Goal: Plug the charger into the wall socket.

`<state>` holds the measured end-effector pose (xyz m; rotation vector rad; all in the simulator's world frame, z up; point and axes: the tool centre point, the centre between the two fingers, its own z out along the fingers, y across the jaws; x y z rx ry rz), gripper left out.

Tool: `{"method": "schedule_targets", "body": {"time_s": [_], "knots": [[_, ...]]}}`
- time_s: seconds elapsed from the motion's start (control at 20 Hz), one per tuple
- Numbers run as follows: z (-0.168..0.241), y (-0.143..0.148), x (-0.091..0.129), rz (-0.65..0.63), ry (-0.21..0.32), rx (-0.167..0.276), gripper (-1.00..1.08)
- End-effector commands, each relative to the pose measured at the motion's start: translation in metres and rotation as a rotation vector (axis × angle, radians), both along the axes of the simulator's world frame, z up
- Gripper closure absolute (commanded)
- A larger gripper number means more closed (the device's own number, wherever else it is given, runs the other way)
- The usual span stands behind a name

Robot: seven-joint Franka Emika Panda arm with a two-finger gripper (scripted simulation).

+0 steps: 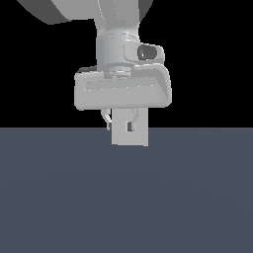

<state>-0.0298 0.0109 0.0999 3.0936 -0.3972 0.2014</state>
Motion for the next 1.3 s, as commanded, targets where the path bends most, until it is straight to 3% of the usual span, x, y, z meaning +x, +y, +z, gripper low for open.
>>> {"method": "schedule_targets", "body": {"time_s": [0.0, 0.35, 0.9, 1.25], "knots": [[0.0, 0.0, 0.0, 0.0, 0.0, 0.0, 1.08], [0.0, -0.003, 0.009, 0.0, 0.0, 0.0, 1.08], [0.0, -0.012, 0.044, 0.0, 0.0, 0.0, 1.08], [0.0, -0.013, 0.048, -0.001, 0.0, 0.0, 1.08]]}}
